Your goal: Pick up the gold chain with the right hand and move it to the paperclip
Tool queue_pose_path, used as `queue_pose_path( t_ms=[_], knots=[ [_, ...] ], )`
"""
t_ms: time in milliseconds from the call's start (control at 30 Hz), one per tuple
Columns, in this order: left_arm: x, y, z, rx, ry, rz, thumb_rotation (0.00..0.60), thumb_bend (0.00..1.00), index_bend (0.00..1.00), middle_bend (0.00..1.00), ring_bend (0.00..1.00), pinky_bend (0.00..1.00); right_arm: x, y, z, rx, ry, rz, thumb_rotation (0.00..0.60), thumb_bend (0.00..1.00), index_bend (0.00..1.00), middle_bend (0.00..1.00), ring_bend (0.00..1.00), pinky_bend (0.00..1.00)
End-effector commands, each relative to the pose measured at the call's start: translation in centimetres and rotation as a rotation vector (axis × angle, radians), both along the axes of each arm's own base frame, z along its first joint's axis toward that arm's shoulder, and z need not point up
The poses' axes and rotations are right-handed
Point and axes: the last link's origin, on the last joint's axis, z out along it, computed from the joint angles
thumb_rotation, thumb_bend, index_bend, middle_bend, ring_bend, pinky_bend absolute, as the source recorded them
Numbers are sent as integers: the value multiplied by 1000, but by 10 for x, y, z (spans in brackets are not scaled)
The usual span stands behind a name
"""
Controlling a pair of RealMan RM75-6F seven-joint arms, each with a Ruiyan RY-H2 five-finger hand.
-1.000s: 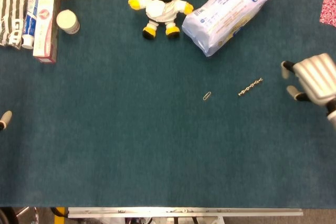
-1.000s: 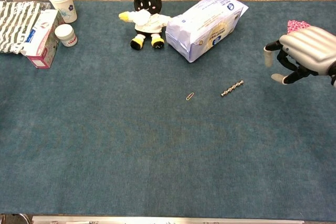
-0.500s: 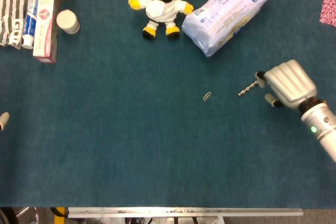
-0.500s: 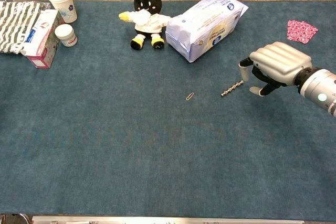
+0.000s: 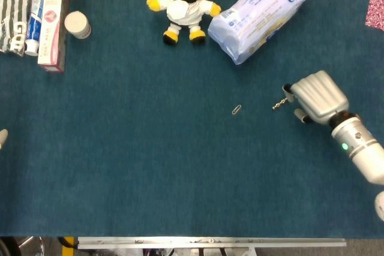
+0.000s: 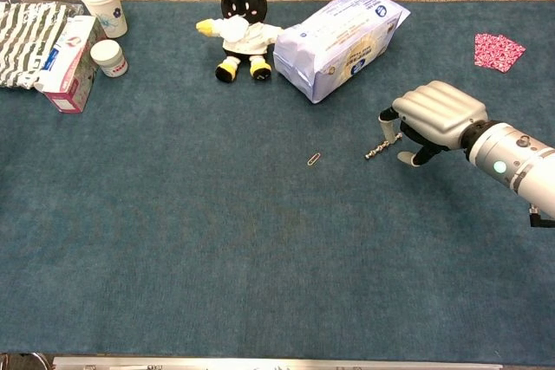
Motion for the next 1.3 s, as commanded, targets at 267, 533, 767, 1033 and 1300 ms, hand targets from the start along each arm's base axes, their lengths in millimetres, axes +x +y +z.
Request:
queue_pose_path(
  t_ms=[267,533,767,1033,1300],
  knots=[
    [-4,0,2,3,-2,6,600,184,0,97,37,0,9,-7,-17,10,20,12,600,245,525,903,1000,1000],
    [-7,-2,3,7,-8,18,600,183,0,96,37,0,14,-11,-26,22,33,20,600,248,525,903,1000,1000],
    [-9,-2,4,12,-9,19,600,184,0,93,37,0,17,-12,-32,34,35,17,600,298,525,903,1000,1000],
    [-10,-2,2,8,-12,21,600,183,0,91,37,0,18,-11,-37,41,44,11,600,299,525,903,1000,1000],
    [-11,-3,4,13,-13,22,600,184,0,89,37,0,19,-11,-38,45,49,9,600,299,525,903,1000,1000]
  ],
)
